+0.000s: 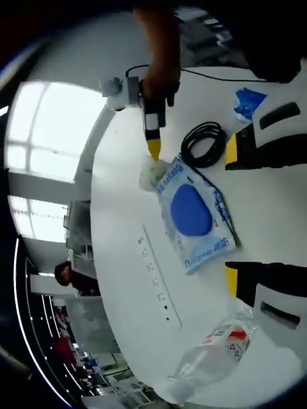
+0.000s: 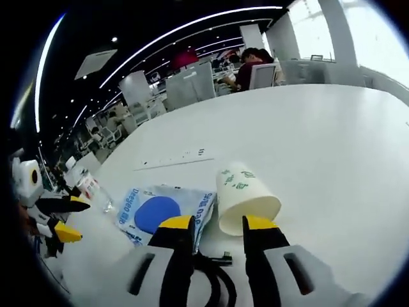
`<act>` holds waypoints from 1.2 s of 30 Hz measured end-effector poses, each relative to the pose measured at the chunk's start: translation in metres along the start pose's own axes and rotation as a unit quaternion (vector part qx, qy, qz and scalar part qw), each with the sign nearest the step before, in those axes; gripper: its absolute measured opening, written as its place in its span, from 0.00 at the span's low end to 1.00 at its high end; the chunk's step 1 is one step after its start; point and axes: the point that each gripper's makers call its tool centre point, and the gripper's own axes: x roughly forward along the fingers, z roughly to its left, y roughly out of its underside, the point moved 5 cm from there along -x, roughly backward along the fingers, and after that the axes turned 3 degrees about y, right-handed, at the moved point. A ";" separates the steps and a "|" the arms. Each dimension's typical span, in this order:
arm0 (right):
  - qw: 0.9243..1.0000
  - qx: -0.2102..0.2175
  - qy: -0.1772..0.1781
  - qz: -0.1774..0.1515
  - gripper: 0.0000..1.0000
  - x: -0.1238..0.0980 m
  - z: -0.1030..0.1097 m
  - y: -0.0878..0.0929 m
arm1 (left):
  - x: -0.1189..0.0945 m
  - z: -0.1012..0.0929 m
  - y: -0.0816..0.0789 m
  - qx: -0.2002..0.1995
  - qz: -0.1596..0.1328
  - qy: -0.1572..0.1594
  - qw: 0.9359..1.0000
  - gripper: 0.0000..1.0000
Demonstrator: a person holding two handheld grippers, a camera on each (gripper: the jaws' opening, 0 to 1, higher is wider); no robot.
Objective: Arrange the tabletop items into an orderly group along one side of the table until the central work area is clear of visible clutter.
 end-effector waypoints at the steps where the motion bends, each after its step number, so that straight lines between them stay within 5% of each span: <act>1: 1.000 0.005 0.001 0.002 0.22 0.001 0.002 0.000 | -0.004 -0.002 0.000 0.005 -0.002 -0.002 1.000 0.62; 8: 0.998 0.070 -0.004 0.006 0.11 0.010 -0.006 -0.002 | -0.033 -0.003 0.000 0.032 -0.022 -0.004 0.999 0.72; 12: 0.996 0.087 -0.002 0.007 0.00 0.009 -0.008 -0.003 | -0.055 -0.003 0.000 0.021 -0.058 0.005 0.998 0.75; 16: 0.995 0.096 0.004 0.007 0.00 0.009 -0.012 -0.005 | -0.070 -0.001 0.013 0.028 -0.047 -0.005 0.998 0.80; 18: 0.995 0.103 0.003 0.006 0.00 0.007 -0.012 -0.006 | -0.076 0.003 0.021 -0.003 -0.042 -0.011 0.999 0.81; 29: 1.000 0.021 -0.008 -0.005 0.00 -0.019 0.005 -0.033 | -0.110 0.006 0.029 0.007 -0.044 -0.031 0.999 0.91; 32: 1.000 -0.013 -0.012 0.024 0.00 -0.031 0.021 -0.034 | -0.116 0.002 0.033 0.010 -0.046 -0.030 0.998 0.95; 36: 0.998 -0.038 -0.040 0.021 0.00 -0.039 0.045 -0.042 | -0.122 -0.005 0.038 0.012 -0.043 -0.033 0.998 0.96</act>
